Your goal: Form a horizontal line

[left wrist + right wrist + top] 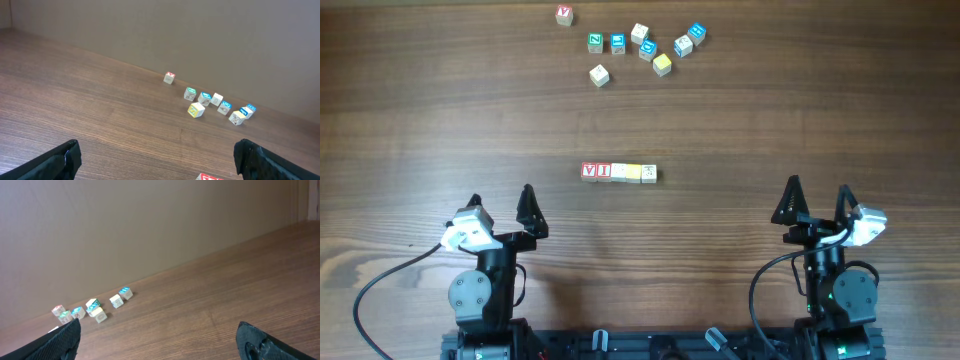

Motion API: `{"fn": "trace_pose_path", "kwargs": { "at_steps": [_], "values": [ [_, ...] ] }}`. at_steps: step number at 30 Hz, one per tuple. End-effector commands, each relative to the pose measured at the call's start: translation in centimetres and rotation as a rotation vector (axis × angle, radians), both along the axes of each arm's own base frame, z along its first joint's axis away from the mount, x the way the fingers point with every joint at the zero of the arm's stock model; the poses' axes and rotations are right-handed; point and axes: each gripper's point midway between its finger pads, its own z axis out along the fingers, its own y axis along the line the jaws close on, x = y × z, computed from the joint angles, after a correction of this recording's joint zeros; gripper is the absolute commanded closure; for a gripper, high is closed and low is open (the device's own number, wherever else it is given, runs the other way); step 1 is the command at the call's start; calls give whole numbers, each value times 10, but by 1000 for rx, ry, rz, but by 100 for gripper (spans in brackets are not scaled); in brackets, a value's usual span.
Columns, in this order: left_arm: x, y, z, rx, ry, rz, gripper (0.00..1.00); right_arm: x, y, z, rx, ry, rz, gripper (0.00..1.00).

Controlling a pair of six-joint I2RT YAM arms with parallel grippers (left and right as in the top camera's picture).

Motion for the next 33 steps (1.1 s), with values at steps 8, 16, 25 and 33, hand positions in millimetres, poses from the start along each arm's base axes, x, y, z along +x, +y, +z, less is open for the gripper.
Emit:
{"fn": "trace_pose_path", "kwargs": {
  "at_steps": [8,16,25,33],
  "values": [
    [0,0,-2,13,4,4,0,0,13,2,-430,1,68,0],
    [0,0,-2,13,4,4,0,0,13,2,-427,1,68,0],
    [0,0,-2,13,4,4,0,0,13,2,-427,1,68,0],
    [0,0,-2,13,4,4,0,0,13,2,-427,1,68,0]
  ]
}}
